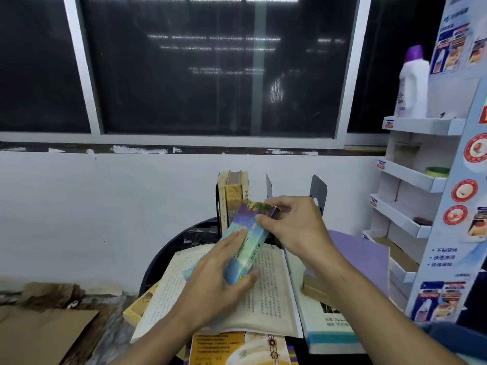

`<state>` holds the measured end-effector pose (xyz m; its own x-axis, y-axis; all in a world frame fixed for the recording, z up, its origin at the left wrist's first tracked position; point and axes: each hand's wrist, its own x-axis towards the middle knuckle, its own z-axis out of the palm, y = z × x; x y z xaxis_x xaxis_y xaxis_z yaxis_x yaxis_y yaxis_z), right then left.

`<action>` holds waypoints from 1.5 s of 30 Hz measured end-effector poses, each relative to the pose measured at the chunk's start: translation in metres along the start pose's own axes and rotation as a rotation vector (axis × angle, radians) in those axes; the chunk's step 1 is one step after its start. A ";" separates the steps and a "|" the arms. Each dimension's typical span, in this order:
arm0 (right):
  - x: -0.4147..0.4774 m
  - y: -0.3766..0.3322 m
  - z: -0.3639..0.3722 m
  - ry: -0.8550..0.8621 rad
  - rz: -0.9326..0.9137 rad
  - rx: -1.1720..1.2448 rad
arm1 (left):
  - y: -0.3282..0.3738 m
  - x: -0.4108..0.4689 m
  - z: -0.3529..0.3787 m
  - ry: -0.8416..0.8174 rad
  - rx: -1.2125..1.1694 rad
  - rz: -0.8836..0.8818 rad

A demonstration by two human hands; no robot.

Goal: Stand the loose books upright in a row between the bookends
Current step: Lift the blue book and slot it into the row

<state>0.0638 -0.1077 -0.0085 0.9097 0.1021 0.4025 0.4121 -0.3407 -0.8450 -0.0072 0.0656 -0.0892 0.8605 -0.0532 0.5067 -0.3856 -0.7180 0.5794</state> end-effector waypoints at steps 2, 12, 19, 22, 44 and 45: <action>-0.001 -0.018 -0.004 0.013 -0.064 0.006 | 0.005 0.006 -0.006 0.020 -0.038 0.014; -0.011 -0.063 -0.022 0.011 -0.320 -0.099 | 0.032 0.028 -0.009 0.062 -0.180 0.052; -0.027 -0.035 -0.022 -0.028 -0.331 -0.088 | 0.030 0.018 0.020 0.055 -0.225 0.034; -0.035 -0.027 -0.024 -0.044 -0.375 -0.199 | 0.030 0.017 0.026 0.037 -0.222 0.038; 0.045 -0.057 -0.034 0.196 -0.383 -0.435 | 0.005 0.120 -0.031 0.007 -0.076 0.062; 0.054 -0.055 -0.033 0.196 -0.376 -0.449 | -0.002 0.130 -0.032 0.026 -0.027 0.056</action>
<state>0.0887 -0.1140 0.0711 0.6626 0.1329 0.7371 0.6024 -0.6794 -0.4189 0.0946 0.0829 -0.0043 0.8287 -0.0746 0.5547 -0.4417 -0.6957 0.5664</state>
